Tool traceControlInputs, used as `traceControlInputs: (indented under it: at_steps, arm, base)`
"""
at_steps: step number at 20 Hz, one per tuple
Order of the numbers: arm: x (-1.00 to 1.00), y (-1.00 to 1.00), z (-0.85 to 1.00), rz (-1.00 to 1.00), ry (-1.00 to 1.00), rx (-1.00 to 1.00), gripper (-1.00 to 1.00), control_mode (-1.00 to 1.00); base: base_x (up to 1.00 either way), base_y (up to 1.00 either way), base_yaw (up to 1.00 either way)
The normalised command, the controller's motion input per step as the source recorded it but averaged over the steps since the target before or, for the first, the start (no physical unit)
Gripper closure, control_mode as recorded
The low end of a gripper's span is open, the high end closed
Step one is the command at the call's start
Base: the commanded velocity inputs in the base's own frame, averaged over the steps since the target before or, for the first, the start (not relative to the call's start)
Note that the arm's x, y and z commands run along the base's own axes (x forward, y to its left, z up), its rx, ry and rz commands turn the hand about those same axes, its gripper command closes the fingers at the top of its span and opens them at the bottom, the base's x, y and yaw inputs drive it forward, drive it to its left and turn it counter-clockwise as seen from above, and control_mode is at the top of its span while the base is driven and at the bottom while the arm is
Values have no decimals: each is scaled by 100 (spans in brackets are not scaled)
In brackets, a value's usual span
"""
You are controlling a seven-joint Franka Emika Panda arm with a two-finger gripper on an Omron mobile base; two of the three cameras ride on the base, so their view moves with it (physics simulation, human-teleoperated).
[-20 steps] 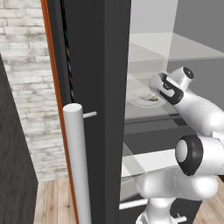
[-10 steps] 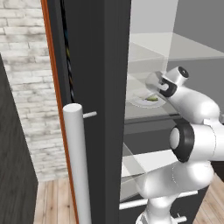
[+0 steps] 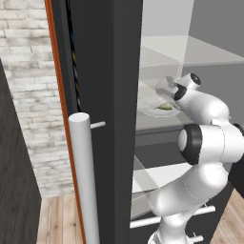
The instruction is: Retrieve the fish from the fridge and place it on the saucepan with marinade on the stove.
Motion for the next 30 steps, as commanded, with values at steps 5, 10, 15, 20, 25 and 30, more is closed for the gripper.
traceControlInputs:
  at_steps: [5, 10, 15, 20, 25, 30]
  arm:
    - [15, 0, -26, 2, 0, 0, -100, -100]
    - [7, 0, -39, 2, 0, -1, -100, -100]
    - [0, 0, -43, 0, 0, -2, -100, -100]
    - [-2, 0, -42, 0, 0, -2, -100, -100]
    - [-7, 0, -52, 0, 0, -3, -100, -100]
    - [-3, 0, -68, 0, 2, -5, 100, -100]
  base:
    - [0, 0, 0]
    - [0, 0, 0]
    - [0, 0, 0]
    - [0, 0, 0]
    - [0, 0, 0]
    - [0, 0, 0]
